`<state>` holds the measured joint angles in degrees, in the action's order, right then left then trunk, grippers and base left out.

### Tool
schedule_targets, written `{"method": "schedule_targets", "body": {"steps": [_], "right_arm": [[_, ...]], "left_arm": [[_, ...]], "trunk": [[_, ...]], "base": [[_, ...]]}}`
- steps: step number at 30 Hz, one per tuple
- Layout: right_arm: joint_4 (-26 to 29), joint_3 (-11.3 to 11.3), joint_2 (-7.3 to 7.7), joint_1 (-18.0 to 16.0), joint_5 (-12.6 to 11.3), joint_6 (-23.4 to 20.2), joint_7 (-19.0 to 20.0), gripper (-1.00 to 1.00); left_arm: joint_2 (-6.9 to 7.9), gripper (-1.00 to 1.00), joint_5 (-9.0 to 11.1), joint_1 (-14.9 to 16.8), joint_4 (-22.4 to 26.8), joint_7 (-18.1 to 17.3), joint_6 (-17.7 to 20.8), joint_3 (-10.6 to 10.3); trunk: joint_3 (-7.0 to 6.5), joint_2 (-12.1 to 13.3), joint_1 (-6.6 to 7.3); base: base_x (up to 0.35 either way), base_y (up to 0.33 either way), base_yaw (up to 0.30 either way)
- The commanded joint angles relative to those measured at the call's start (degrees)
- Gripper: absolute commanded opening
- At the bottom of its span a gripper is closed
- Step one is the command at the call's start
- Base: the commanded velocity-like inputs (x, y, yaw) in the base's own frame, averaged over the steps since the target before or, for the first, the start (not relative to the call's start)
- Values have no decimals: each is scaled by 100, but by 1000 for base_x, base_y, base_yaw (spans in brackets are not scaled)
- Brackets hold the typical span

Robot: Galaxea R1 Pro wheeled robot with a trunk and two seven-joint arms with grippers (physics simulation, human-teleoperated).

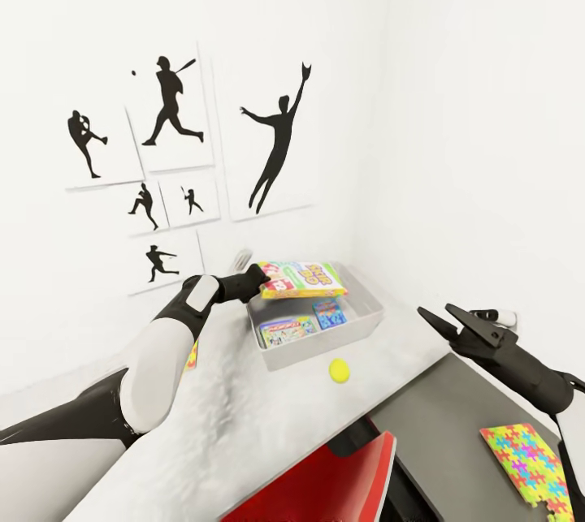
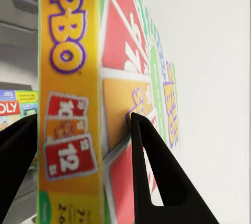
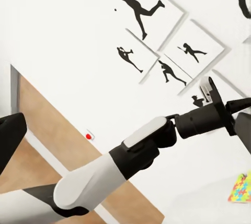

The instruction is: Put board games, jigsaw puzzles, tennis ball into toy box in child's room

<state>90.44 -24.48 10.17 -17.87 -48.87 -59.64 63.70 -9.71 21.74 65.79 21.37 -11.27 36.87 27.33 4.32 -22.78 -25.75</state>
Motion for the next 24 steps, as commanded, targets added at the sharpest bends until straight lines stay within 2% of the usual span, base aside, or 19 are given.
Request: {"method": "schedule_targets", "body": {"steps": [1,24], "right_arm": [[0,-6,1,-6,9,-21,20,100],[0,-92,1,-6,9,-24,28,100]], "left_arm": [[-7,-100,-21,6,7,-25,38,44],[-7,-100,-38,4,7,-94,-20,36]], "trunk": [[23,-14,-4],[237,-14,-4]], "base": [[0,0,0],[0,0,0]]}}
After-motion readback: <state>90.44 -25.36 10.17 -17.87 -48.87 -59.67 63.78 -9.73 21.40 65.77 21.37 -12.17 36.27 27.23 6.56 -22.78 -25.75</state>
